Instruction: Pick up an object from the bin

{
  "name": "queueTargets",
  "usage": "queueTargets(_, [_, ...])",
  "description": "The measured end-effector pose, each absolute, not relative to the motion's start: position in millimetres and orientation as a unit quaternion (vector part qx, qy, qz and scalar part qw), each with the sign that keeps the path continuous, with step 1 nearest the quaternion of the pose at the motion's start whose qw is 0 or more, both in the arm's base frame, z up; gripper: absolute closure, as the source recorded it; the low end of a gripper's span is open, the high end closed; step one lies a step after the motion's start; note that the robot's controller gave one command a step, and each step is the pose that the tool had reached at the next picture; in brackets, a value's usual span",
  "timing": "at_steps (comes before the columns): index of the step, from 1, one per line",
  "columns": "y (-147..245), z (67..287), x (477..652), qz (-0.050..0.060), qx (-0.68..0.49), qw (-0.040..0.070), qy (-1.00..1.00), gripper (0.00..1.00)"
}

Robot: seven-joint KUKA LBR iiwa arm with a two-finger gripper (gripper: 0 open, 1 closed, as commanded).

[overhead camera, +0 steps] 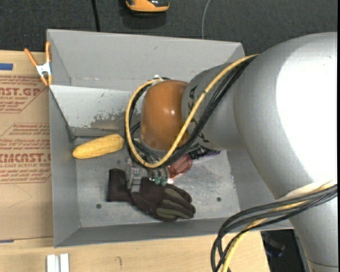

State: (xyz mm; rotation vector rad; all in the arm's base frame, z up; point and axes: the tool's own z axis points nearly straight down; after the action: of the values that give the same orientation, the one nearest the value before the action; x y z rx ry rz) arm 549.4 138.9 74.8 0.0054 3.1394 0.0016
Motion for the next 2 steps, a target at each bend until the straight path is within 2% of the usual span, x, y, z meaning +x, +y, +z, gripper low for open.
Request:
queueTargets(1, [126.2, 70.3, 522.4, 0.001, 0.001, 0.001, 1.0, 0.0])
queueTargets(2, [126.2, 70.5, 522.2, 0.001, 0.001, 0.001, 1.0, 1.0])
